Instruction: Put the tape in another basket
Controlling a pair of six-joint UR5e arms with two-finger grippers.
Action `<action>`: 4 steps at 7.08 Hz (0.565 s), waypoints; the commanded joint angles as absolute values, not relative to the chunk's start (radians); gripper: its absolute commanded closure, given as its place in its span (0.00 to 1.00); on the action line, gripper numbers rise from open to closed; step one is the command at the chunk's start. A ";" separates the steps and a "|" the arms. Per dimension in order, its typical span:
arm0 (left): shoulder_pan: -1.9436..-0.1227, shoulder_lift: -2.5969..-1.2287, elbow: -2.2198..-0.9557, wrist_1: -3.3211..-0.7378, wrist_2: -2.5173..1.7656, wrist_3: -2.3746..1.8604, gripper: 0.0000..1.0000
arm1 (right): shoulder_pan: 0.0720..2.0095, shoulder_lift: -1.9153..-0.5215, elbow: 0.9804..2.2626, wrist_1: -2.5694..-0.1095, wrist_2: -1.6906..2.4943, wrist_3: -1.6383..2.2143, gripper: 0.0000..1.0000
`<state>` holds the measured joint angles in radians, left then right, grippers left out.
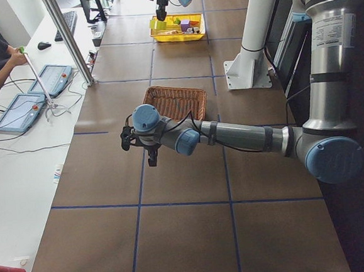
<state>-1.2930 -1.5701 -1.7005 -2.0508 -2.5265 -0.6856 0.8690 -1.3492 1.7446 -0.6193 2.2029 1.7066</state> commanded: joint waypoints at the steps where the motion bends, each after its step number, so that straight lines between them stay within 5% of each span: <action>1: -1.114 -1.569 -1.695 -2.439 -2.491 -1.202 0.00 | 0.728 -1.350 1.749 -0.444 2.050 1.883 0.99; 4: -1.014 -1.600 -1.706 -2.780 -2.461 -1.672 0.00 | 0.663 -1.351 1.747 -0.191 2.039 2.023 0.98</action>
<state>-1.0412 -1.5816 -1.7026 -2.6399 -2.4682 -1.4835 0.6858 -1.3512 1.7473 -0.3014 2.0441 1.9529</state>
